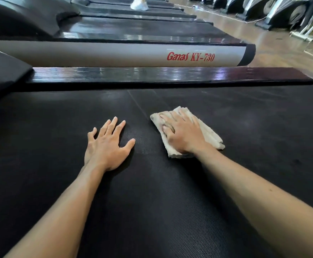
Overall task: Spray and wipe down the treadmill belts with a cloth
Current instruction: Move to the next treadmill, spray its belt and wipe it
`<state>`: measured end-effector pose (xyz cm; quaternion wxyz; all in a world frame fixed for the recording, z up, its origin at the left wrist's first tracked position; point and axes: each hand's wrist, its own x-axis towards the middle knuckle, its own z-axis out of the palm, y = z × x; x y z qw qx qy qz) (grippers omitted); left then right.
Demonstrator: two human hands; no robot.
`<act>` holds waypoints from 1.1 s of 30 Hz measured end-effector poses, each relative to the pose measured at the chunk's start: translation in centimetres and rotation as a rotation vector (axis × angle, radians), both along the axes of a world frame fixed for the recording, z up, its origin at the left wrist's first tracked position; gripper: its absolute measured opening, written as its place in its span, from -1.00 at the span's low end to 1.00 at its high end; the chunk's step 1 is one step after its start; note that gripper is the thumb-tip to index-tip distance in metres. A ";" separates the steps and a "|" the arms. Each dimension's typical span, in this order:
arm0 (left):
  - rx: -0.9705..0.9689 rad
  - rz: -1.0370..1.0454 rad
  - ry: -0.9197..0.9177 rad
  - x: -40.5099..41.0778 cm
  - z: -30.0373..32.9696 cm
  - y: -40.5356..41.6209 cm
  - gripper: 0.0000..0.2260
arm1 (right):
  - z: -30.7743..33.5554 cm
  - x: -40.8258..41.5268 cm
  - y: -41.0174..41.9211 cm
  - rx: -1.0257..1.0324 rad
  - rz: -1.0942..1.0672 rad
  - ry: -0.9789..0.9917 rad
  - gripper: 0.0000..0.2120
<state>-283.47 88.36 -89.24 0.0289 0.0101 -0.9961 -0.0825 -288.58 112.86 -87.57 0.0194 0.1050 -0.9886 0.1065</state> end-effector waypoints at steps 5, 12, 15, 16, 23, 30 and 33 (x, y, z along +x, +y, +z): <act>-0.002 -0.005 0.003 0.0 -0.1 0.0 -0.33 | -0.1 0.0 4.2 -0.006 -0.185 -0.017 -0.52; -0.012 -0.004 -0.007 -0.1 0.2 0.1 -0.34 | 0.9 -5.3 -1.4 0.087 -0.140 -0.063 -0.49; -0.011 0.001 -0.018 0.0 0.2 0.0 -0.34 | 1.3 -1.7 -1.6 0.025 0.059 0.011 -0.53; -0.014 0.000 -0.016 0.1 0.3 0.0 -0.34 | 1.0 -0.2 -0.6 0.006 0.117 0.030 -0.52; -0.005 0.003 0.002 0.3 0.5 0.4 -0.36 | -0.5 -3.1 5.9 0.024 -0.125 -0.043 -0.35; -0.008 0.000 0.010 0.0 0.3 0.3 -0.35 | 1.8 -7.2 -3.3 -0.018 -0.147 -0.079 -0.45; -0.005 -0.005 0.012 0.1 0.2 0.1 -0.34 | 1.3 -4.6 -3.4 -0.034 -0.003 -0.011 -0.34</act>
